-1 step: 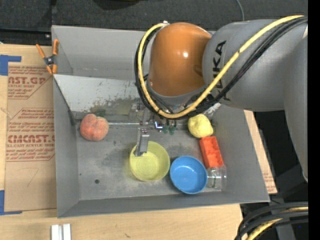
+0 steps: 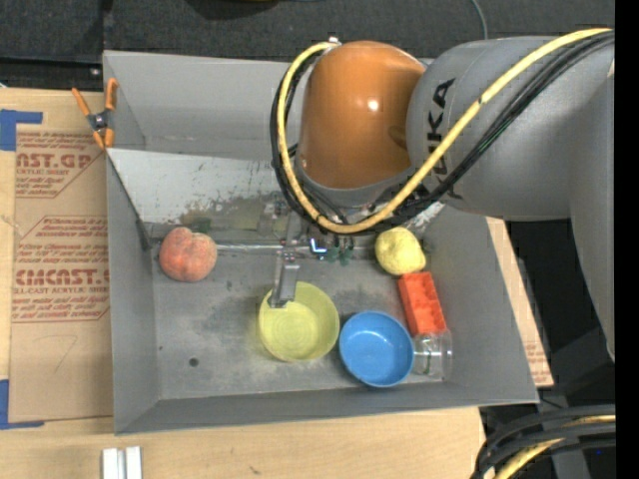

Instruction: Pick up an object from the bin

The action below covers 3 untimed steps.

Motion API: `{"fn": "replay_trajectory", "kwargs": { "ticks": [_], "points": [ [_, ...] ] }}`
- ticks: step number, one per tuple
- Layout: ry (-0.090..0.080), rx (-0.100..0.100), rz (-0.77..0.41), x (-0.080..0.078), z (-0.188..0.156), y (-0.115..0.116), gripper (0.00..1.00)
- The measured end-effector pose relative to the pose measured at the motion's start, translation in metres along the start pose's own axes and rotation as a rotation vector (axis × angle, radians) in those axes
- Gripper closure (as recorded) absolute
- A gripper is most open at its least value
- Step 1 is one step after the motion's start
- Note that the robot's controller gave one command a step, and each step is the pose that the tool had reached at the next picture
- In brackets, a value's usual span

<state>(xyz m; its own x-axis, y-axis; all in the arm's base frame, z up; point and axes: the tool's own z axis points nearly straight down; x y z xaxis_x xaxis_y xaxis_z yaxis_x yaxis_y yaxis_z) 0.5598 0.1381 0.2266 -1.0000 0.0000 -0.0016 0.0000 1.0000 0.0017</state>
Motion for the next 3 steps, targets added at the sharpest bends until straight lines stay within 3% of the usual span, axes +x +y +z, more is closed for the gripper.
{"fn": "replay_trajectory", "kwargs": {
  "ticks": [1, 2, 3],
  "points": [
    [0.002, 0.0, -0.195, 0.02, 0.115, -0.054, 0.0],
    [-0.005, 0.001, -0.314, 0.03, 0.073, -0.093, 0.0],
    [0.0, -0.002, -0.488, 0.001, 0.107, -0.065, 0.0]
  ]
}}
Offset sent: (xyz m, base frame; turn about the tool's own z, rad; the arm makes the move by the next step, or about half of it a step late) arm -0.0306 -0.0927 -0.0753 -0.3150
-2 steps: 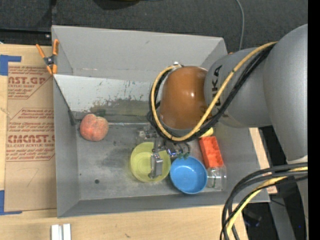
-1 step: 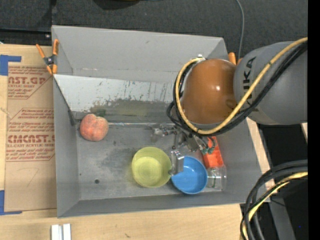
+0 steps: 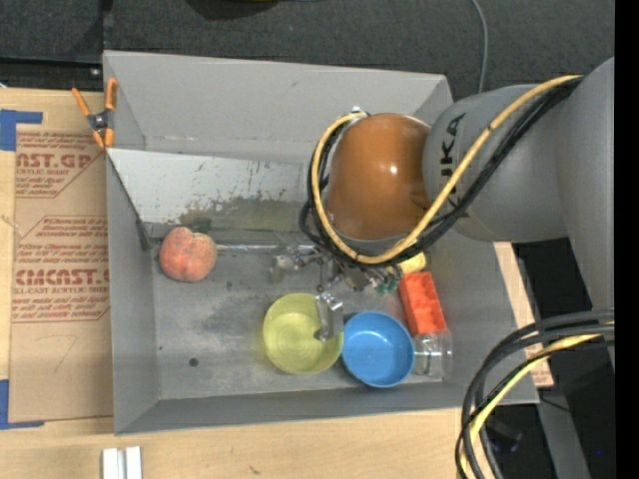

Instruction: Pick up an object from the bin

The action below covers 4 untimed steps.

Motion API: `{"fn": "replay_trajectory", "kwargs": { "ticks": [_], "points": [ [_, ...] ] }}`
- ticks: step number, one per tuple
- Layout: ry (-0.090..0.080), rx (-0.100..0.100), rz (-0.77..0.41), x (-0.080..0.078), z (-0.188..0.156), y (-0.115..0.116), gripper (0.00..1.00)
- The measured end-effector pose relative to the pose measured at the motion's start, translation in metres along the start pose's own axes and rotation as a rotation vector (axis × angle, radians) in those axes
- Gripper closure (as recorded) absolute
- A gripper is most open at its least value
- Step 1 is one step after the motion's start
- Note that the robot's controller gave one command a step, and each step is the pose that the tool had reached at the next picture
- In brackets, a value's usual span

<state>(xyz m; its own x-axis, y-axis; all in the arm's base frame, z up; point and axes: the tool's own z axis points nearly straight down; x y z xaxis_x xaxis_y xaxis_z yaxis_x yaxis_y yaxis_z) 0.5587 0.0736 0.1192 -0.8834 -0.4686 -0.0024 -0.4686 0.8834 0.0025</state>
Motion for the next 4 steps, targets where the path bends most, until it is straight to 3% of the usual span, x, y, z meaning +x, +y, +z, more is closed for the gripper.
{"fn": "replay_trajectory", "kwargs": {
  "ticks": [1, 2, 4],
  "points": [
    [-0.051, 0.028, -0.455, 0.075, 0.039, -0.011, 0.0],
    [-0.006, -0.002, -0.522, -0.013, 0.049, 0.023, 1.0],
    [-0.006, -0.002, -0.521, -0.013, 0.049, 0.023, 1.0]
  ]
}}
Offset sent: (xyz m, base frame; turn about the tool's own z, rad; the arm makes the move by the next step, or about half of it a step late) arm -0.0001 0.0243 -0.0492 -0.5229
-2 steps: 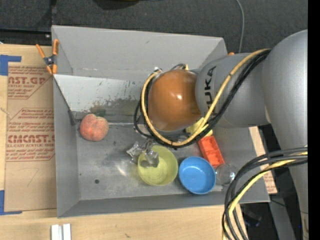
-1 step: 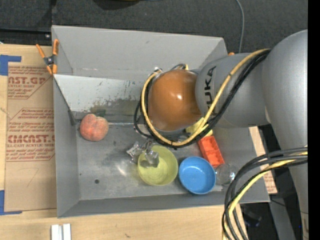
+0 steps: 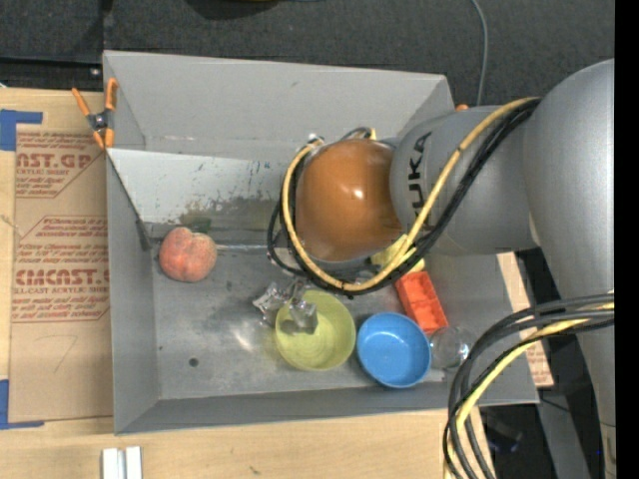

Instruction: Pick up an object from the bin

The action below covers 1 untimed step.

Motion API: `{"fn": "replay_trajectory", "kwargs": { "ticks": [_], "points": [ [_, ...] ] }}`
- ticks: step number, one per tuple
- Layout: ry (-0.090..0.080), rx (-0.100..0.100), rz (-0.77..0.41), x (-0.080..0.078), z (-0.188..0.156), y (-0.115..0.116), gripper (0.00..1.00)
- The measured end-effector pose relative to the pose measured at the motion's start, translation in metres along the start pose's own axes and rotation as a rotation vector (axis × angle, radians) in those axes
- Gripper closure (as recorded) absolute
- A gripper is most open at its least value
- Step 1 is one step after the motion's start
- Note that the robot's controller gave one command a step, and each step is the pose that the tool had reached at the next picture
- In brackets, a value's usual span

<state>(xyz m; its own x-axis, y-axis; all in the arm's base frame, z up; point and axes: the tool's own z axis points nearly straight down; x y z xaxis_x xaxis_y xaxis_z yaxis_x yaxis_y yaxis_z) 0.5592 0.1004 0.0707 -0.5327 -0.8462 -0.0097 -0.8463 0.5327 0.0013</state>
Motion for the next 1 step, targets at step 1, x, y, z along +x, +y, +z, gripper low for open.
{"fn": "replay_trajectory", "kwargs": {
  "ticks": [1],
  "points": [
    [0.001, -0.001, 0.0, 0.0003, -0.0021, 0.0005, 1.0]
  ]
}}
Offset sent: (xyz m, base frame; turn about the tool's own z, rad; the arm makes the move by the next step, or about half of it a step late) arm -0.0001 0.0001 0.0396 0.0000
